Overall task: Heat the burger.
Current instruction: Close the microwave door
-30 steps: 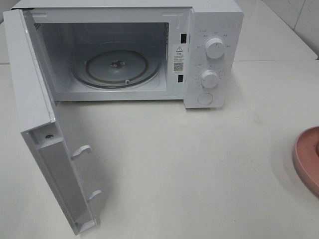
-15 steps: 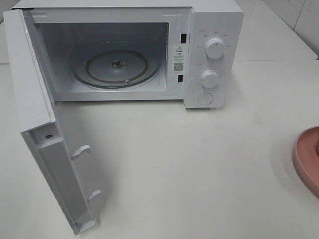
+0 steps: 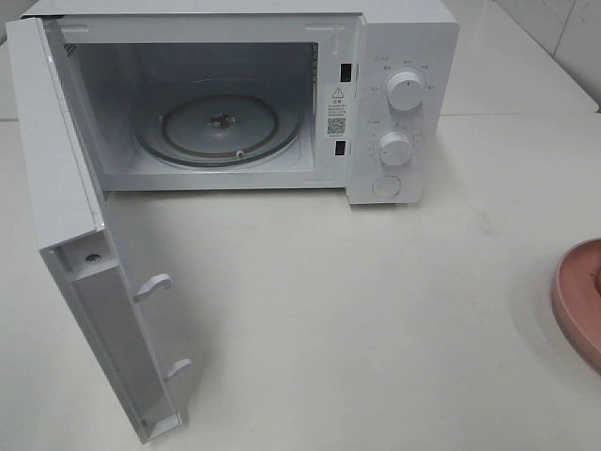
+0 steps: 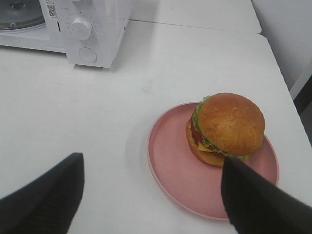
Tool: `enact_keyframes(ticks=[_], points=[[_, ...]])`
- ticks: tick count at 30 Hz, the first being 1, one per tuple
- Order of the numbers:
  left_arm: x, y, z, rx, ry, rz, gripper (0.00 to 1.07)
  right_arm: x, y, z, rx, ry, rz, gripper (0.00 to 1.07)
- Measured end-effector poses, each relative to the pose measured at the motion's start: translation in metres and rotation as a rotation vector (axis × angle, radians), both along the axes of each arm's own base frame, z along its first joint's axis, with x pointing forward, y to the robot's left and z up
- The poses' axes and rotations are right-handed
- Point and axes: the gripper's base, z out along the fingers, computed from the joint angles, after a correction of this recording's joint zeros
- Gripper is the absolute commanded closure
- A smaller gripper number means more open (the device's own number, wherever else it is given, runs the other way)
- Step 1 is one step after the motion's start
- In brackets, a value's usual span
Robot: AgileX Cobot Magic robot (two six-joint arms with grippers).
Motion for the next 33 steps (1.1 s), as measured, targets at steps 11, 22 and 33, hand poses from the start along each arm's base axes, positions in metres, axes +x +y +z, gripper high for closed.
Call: enact_keyframes(ticks=[11, 22, 33], points=[[0.017, 0.002, 0.012, -0.01, -0.007, 0.013, 0.36, 0.0, 0.0, 0.0, 0.0, 0.0, 0.0, 0.32], [0.059, 0.008, 0.022, -0.027, 0.003, 0.049, 1.07, 0.0, 0.0, 0.0, 0.0, 0.0, 0.0, 0.32], [0.108, 0.018, 0.006, -0.029, -0.092, 0.115, 1.07, 0.0, 0.0, 0.0, 0.0, 0.0, 0.0, 0.32]])
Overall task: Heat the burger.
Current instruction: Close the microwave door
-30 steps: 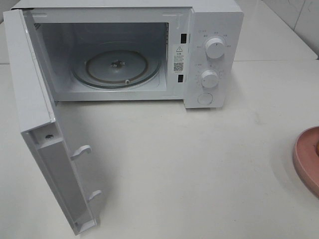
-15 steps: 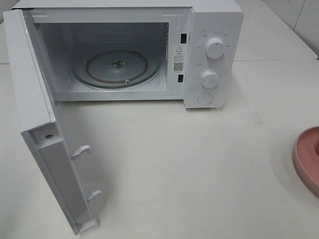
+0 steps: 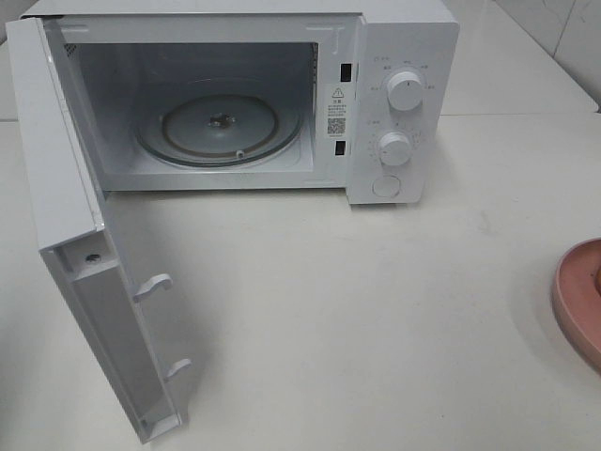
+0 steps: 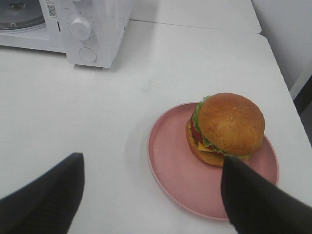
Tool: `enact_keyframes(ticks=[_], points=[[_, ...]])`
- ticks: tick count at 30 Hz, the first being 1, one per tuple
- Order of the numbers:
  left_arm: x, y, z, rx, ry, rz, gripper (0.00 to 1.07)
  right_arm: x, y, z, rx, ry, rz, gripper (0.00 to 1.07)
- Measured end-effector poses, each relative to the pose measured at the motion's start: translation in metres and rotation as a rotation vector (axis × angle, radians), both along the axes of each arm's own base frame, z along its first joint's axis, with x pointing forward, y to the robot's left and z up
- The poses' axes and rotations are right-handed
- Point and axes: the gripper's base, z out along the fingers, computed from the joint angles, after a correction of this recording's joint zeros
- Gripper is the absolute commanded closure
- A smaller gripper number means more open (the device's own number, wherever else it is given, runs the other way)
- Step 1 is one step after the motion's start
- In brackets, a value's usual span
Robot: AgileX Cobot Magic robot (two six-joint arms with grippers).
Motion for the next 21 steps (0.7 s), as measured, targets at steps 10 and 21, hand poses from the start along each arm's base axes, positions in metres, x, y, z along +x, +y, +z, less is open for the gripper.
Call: enact_keyframes(ticks=[10, 21], points=[[0.03, 0.01, -0.03, 0.04, -0.092, 0.072, 1.07, 0.0, 0.0, 0.0, 0.0, 0.0, 0.0, 0.32], [0.054, 0.017, -0.04, 0.069, -0.09, 0.118, 1.07, 0.0, 0.0, 0.0, 0.0, 0.0, 0.0, 0.32]])
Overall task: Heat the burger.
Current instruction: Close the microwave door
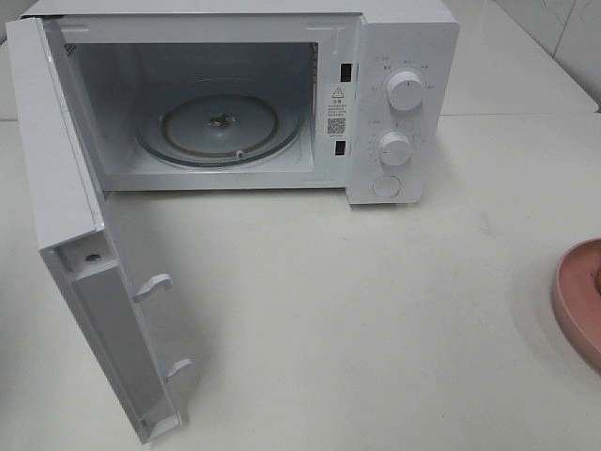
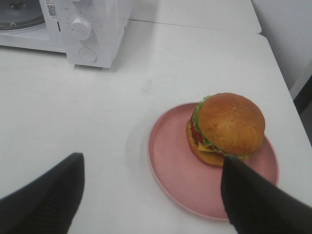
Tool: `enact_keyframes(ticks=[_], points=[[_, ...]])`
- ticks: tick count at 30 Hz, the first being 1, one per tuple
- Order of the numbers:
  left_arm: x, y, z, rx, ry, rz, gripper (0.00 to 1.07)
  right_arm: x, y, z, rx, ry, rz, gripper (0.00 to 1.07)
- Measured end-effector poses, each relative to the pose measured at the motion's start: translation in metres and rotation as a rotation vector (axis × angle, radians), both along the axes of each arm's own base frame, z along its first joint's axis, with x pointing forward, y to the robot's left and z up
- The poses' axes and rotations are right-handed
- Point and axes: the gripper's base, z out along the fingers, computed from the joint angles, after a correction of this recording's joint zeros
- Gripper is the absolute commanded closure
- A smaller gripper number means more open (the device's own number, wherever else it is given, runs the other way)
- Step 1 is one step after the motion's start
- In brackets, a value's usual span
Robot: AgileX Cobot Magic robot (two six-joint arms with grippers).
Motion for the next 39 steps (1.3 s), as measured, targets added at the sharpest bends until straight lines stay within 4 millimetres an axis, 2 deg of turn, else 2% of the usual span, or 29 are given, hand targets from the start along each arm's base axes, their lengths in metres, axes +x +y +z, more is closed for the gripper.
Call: enact_keyframes(ticks=[10, 14, 25, 39], points=[[0.02, 0.002, -0.011, 0.031, 0.003, -0.012, 1.07, 0.0, 0.0, 0.0, 0.0, 0.0, 0.0, 0.32], [0.03, -0.005, -0.017, 0.014, -0.018, -0.087, 1.07, 0.0, 0.0, 0.0, 0.0, 0.0, 0.0, 0.32], [0.049, -0.034, -0.037, -0.016, -0.017, -0.447, 1.07, 0.0, 0.0, 0.0, 0.0, 0.0, 0.0, 0.32], [0.061, -0.044, -0.054, -0.101, -0.034, -0.56, 1.07, 0.0, 0.0, 0.0, 0.0, 0.0, 0.0, 0.32]])
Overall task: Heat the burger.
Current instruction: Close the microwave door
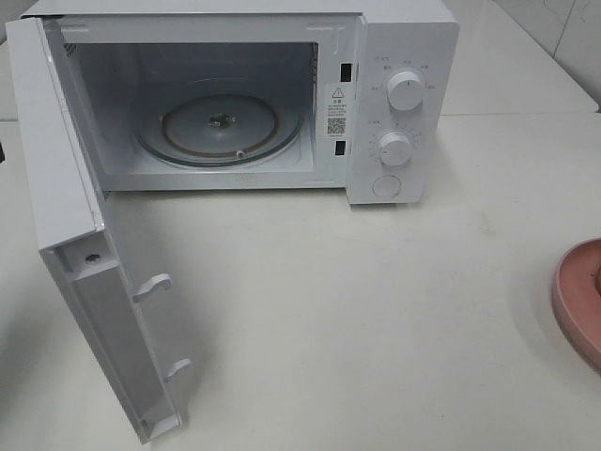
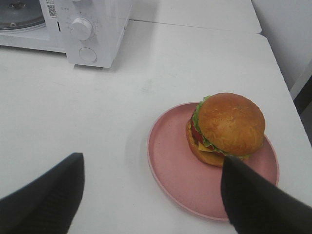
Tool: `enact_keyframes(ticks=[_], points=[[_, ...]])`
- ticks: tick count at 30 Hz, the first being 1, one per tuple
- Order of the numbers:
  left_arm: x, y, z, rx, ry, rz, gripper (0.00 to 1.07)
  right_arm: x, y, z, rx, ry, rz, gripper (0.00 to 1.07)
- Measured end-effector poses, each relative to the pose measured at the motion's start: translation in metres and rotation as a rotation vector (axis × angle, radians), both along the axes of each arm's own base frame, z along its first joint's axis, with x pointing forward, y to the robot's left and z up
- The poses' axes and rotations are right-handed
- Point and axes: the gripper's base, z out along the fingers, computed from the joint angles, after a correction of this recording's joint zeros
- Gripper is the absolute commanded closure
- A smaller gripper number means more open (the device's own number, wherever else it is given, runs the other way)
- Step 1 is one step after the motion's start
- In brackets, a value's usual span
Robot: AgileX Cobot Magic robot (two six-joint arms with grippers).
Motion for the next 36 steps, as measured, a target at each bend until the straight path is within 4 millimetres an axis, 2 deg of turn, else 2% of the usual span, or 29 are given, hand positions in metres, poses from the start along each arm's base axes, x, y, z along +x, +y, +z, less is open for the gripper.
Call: enact_keyframes(ticks=[5, 11, 13, 23, 28, 31, 36], points=[[0.0, -0.005, -0.003, -0.014, 0.006, -0.046, 1.07, 0.0, 0.0, 0.0, 0.0, 0.0, 0.0, 0.32], [0.004, -0.024, -0.002, -0.01, 0.016, -0.097, 1.07, 0.0, 0.0, 0.0, 0.0, 0.0, 0.0, 0.32], [0.006, -0.037, -0.006, -0.022, 0.029, -0.094, 1.07, 0.0, 0.0, 0.0, 0.0, 0.0, 0.0, 0.32], [0.012, -0.071, -0.008, -0.076, 0.04, -0.112, 1.07, 0.0, 0.0, 0.0, 0.0, 0.0, 0.0, 0.32], [0.016, -0.099, -0.01, -0.068, 0.032, -0.147, 1.07, 0.0, 0.0, 0.0, 0.0, 0.0, 0.0, 0.32], [0.018, -0.104, -0.011, -0.07, 0.031, -0.143, 1.07, 0.0, 0.0, 0.0, 0.0, 0.0, 0.0, 0.32], [0.03, -0.13, -0.011, -0.082, 0.017, -0.088, 1.07, 0.0, 0.0, 0.0, 0.0, 0.0, 0.0, 0.32]])
